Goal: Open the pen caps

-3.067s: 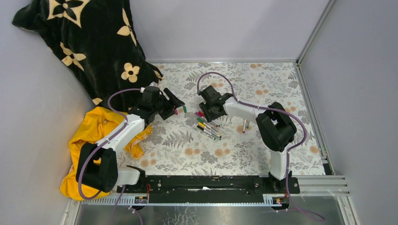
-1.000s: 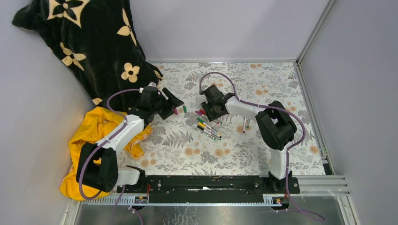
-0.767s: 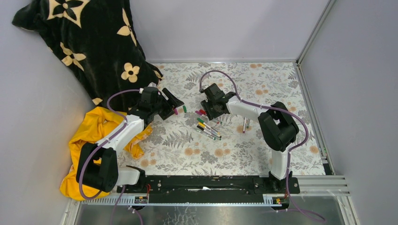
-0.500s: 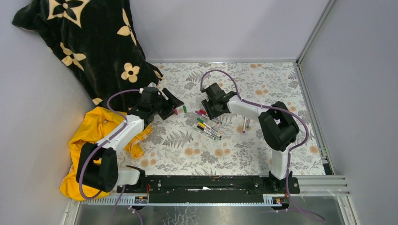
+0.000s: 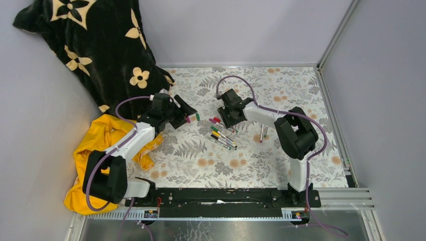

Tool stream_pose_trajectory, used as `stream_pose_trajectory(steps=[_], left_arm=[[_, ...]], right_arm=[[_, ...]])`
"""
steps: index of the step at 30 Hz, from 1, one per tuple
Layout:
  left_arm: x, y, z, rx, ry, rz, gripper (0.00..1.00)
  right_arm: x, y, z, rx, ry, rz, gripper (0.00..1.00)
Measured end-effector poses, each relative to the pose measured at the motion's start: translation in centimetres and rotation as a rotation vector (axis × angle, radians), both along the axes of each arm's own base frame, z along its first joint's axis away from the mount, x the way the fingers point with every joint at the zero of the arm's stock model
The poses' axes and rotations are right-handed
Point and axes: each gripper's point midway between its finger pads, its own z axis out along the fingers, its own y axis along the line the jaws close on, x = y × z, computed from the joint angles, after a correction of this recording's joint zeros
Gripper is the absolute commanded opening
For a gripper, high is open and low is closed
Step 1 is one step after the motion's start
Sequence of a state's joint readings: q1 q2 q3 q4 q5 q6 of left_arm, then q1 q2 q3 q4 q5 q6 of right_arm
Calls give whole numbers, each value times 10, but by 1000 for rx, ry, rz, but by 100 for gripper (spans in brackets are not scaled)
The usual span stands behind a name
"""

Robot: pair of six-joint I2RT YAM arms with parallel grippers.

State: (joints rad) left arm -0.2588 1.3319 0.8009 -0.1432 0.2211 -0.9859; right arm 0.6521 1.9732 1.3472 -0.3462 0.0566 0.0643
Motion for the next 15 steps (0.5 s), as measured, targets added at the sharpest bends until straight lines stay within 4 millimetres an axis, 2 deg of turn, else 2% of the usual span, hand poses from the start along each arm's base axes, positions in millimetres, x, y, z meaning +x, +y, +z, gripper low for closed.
stream_pose_trajectory(steps=[6,13,15], left_arm=[[1,1,-3,3,9,2,79],[4,1,-2,-2,-5,4,79],[4,1,-2,-2,-6,4,79]], right_arm=[[2,1,-1,4,-6,0,48],[2,2,-12,5,3,2,46],[2,3,-13,8,2,3,43]])
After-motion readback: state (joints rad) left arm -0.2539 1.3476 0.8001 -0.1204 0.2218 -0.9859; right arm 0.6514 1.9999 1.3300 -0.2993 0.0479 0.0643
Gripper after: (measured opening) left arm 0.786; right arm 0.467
